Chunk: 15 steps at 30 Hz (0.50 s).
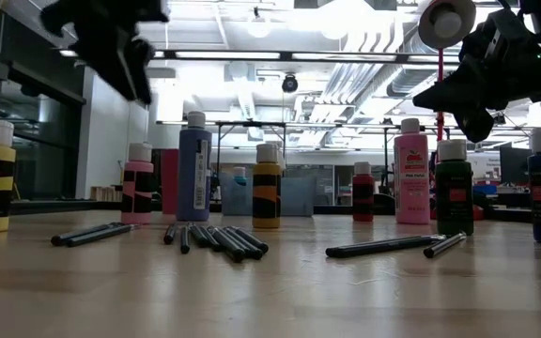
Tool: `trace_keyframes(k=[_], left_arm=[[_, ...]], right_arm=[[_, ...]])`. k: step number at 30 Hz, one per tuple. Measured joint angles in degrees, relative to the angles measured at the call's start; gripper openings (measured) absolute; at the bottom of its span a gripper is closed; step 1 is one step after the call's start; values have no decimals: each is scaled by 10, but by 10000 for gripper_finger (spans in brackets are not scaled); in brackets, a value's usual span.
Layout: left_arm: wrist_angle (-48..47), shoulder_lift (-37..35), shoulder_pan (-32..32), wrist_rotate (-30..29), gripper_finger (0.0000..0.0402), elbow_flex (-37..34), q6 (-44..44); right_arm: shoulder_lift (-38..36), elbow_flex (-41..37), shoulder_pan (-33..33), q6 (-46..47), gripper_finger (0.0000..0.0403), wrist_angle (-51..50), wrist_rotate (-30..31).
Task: Pick & Place Paint Supplies
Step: Put the pink paint bottle into the black bin
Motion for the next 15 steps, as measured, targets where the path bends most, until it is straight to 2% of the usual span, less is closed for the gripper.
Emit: trace_keyframes(k=[5,15], left_arm=[[73,-9,2,14,252,-64,-33],[97,15,24,6,252,-92,2]], right_arm=[[0,0,0,0,3,0,0],[0,0,0,0,3,0,0]])
